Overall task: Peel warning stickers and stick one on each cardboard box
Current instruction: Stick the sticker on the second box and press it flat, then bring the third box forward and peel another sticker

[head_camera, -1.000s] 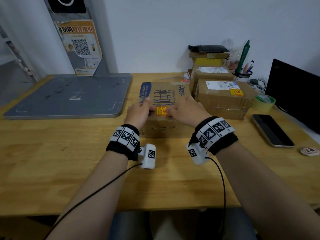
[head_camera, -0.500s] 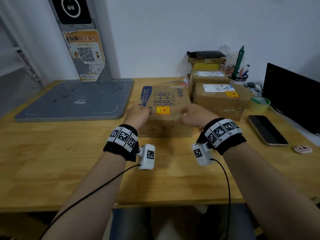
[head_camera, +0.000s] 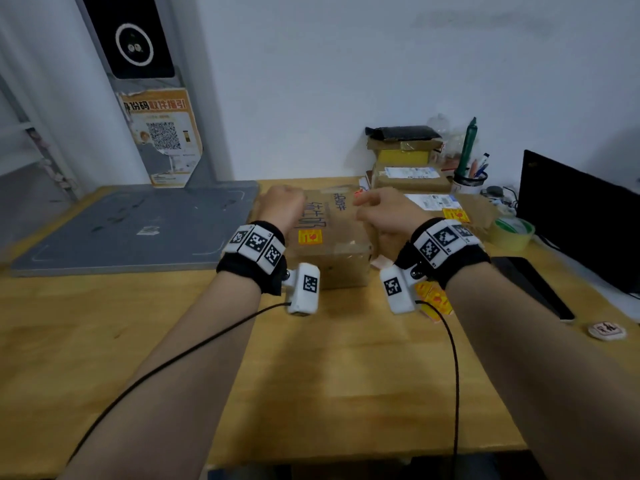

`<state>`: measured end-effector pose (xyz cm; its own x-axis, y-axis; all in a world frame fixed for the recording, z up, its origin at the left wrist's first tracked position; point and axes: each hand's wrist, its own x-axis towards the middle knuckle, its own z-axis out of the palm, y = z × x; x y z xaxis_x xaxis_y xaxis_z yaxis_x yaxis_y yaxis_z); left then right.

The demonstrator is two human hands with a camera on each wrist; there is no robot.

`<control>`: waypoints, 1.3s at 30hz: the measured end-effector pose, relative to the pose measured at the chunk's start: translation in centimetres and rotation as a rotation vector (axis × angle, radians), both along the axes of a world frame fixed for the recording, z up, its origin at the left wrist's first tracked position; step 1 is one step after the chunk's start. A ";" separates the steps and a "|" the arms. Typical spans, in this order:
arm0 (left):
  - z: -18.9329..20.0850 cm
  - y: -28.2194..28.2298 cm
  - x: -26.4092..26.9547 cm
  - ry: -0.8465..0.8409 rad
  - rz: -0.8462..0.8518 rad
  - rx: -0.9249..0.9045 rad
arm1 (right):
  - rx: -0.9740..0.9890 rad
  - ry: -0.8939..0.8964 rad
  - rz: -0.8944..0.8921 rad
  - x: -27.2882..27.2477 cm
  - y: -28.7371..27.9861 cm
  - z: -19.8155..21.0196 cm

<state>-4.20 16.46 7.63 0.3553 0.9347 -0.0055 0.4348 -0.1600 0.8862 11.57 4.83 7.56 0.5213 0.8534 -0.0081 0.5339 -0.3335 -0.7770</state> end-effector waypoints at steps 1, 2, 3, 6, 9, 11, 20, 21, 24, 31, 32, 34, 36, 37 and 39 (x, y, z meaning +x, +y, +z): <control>1.3 -0.4 1.0 -0.064 -0.036 -0.019 | 0.023 0.005 -0.018 0.9 0.1 0.9; 2.4 -0.5 2.1 -0.113 -0.077 -0.050 | 0.049 0.008 -0.035 2.0 0.2 1.8; 3.2 -0.3 3.5 -0.154 -0.117 -0.094 | 0.072 0.024 -0.059 2.9 0.2 2.6; 4.5 0.1 7.6 -0.214 -0.226 -0.198 | 0.101 0.049 -0.131 6.2 0.6 4.2; 4.5 0.9 11.6 -0.245 -0.298 -0.288 | 0.118 -0.013 -0.177 10.0 1.7 4.9; 3.8 1.6 14.2 -0.254 -0.315 -0.346 | 0.083 -0.035 -0.209 12.7 2.3 4.8; 0.0 5.4 21.8 -0.275 -0.268 -0.513 | -0.301 -0.117 -0.324 21.3 4.6 1.9; -0.3 5.6 22.4 -0.269 -0.272 -0.530 | -0.295 -0.072 -0.342 21.8 4.8 1.8; -0.4 5.5 23.4 -0.275 -0.321 -0.576 | -0.281 -0.018 -0.338 23.0 5.5 1.1; 1.6 5.3 23.2 -0.402 -0.396 -0.467 | -0.023 0.080 -0.434 22.1 5.8 2.6; 2.1 5.4 22.8 -0.414 -0.388 -0.417 | 0.044 0.086 -0.451 21.6 5.5 3.2; 3.1 5.4 21.5 -0.446 -0.367 -0.342 | 0.179 0.082 -0.462 20.1 5.2 4.3; 4.0 5.1 19.7 -0.469 -0.354 -0.299 | 0.264 0.102 -0.481 18.4 5.0 4.9; 4.4 4.9 18.7 -0.474 -0.346 -0.279 | 0.297 0.118 -0.477 17.8 5.0 5.0; 5.1 4.0 16.4 -0.482 -0.328 -0.223 | 0.356 0.099 -0.465 15.9 4.8 5.4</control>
